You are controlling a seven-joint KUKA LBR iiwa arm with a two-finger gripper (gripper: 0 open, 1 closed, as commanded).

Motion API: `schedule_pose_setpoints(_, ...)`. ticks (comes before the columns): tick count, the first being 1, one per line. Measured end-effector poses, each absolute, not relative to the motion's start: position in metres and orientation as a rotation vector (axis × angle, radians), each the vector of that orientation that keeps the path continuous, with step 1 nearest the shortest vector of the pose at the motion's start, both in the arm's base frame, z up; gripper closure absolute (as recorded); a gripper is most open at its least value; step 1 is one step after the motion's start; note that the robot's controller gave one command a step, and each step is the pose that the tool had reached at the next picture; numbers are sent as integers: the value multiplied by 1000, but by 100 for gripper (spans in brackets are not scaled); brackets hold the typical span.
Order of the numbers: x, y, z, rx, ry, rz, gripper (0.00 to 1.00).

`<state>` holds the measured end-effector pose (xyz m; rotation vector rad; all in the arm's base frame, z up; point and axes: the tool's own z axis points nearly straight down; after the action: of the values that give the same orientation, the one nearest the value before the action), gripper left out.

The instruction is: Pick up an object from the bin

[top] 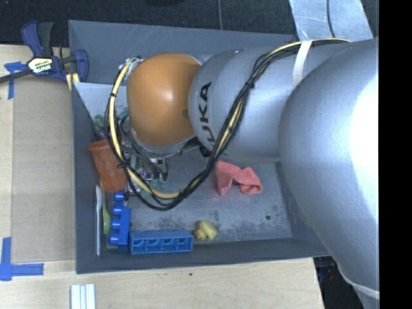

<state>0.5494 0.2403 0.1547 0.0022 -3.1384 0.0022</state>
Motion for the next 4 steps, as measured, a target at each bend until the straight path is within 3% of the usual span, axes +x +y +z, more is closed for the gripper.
schedule_pose_setpoints(1,551,240,159,0,-3144,-1,0)
schedule_pose_setpoints(2,583,179,138,169,-3140,-1,0)
schedule_pose_setpoints(3,581,147,183,-2,-3142,-4,0)
schedule_pose_setpoints(4,605,107,198,-96,-3145,0,0)
